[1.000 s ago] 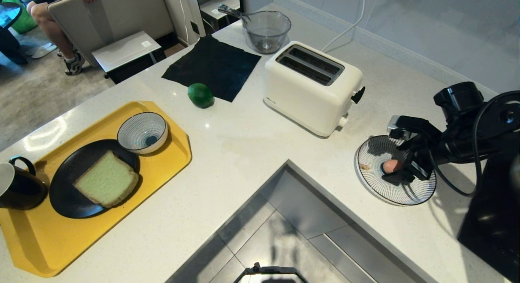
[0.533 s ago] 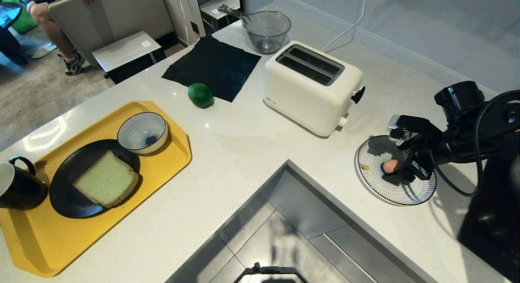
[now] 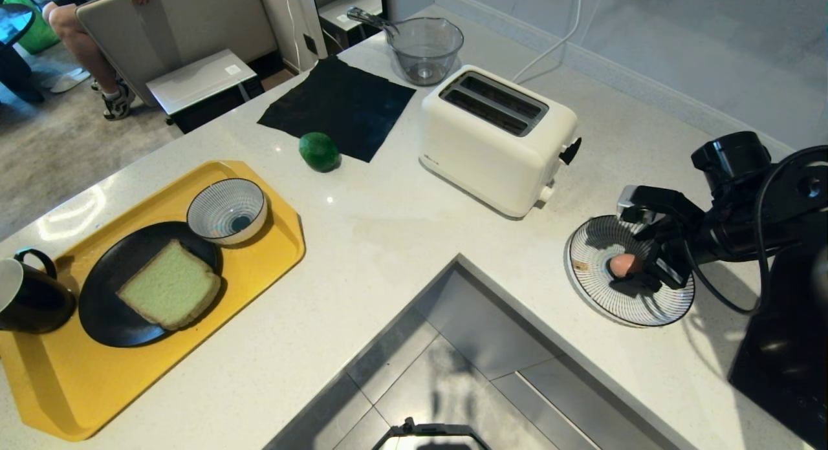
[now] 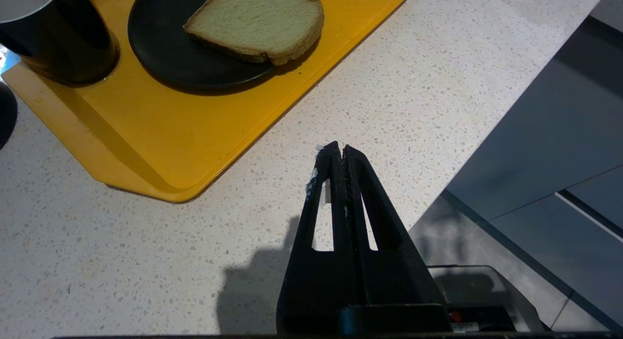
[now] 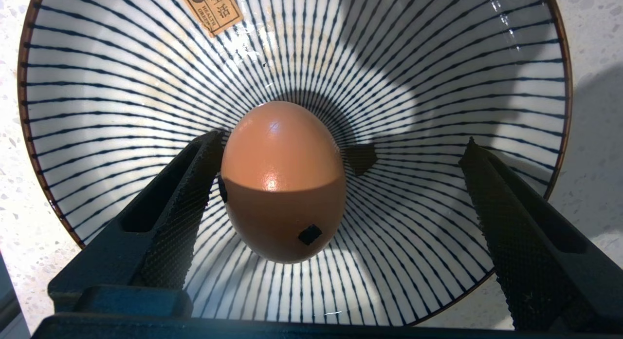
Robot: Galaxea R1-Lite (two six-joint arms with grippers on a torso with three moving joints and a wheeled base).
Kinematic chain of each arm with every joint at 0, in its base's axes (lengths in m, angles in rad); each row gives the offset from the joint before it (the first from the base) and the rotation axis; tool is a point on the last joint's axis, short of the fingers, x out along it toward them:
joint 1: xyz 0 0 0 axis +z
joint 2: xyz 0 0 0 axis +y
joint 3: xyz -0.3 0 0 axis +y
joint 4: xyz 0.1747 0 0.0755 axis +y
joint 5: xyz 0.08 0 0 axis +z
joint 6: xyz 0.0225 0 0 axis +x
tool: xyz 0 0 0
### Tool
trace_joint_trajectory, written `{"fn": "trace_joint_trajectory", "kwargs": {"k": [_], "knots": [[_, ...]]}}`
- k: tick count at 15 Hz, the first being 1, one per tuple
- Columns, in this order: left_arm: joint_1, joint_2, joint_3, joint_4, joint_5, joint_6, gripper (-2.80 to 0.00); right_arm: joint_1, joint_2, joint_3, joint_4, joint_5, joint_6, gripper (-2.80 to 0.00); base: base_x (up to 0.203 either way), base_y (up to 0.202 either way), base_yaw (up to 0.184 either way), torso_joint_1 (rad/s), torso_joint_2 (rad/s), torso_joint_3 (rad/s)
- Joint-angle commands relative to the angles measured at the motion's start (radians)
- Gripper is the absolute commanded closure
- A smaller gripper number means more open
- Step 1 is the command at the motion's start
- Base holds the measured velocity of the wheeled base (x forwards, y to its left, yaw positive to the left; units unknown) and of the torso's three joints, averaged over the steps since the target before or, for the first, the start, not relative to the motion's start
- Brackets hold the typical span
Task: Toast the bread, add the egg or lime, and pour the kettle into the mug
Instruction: Pick up the egg
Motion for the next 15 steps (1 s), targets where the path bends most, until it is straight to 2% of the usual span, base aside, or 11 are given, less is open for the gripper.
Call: {"fn": "trace_joint_trajectory", "kwargs": {"k": [1,9,10,15], "knots": [[0.0,-0.002,0.017,-0.001,0.0,-0.001,0.0,-0.001,0.001,0.003,0.002,0.002,-0.005,-2.8,0.0,0.0,0.0,0.0,0.0,0.0],[0.0,-0.002,0.017,-0.001,0.001,-0.001,0.0,0.001,0.004,-0.001,0.001,0.003,-0.005,-2.8,0.0,0.0,0.0,0.0,0.0,0.0],[0.0,-0.002,0.017,-0.001,0.0,0.0,0.0,0.001,0.004,-0.001,0.001,0.002,-0.005,0.0,0.0,0.0,0.0,0.0,0.0,0.0],[0.0,-0.002,0.017,-0.001,0.0,-0.001,0.0,0.0,0.007,-0.001,0.001,0.003,-0.005,0.0,0.0,0.0,0.0,0.0,0.0,0.0]]}}
